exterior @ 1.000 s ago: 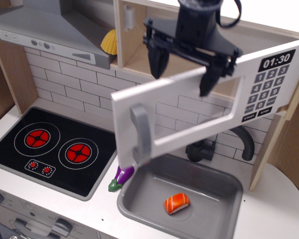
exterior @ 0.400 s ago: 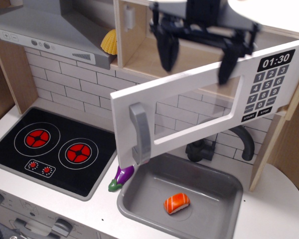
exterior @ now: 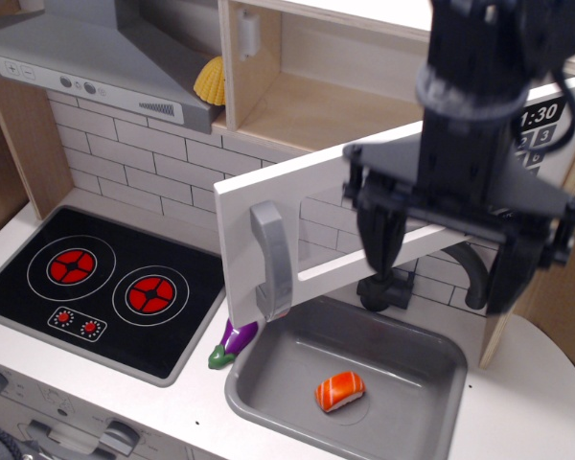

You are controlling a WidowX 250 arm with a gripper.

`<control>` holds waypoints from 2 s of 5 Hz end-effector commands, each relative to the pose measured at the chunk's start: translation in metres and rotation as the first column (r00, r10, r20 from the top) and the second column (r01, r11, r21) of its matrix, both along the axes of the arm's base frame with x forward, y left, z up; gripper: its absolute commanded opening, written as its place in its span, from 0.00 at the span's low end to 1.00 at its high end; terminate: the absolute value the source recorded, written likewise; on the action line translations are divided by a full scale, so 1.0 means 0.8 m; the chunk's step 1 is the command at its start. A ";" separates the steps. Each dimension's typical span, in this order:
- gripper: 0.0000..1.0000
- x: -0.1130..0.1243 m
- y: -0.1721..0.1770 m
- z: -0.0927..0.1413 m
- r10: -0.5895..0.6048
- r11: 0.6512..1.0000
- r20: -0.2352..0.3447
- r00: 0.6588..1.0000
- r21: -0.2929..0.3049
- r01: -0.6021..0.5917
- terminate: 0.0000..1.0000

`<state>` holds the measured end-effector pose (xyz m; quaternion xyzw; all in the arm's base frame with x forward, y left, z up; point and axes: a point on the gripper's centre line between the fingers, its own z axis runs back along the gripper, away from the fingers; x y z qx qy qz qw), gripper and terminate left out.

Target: Close microwave

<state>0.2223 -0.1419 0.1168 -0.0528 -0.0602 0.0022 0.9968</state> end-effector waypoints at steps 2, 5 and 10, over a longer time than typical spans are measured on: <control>1.00 0.037 0.027 -0.073 0.113 0.992 0.053 0.992 0.050 -0.116 0.00; 1.00 0.088 0.152 -0.048 0.226 0.972 0.213 0.951 0.011 -0.233 0.00; 1.00 0.162 0.192 -0.072 0.228 0.961 0.287 0.930 0.084 -0.262 0.00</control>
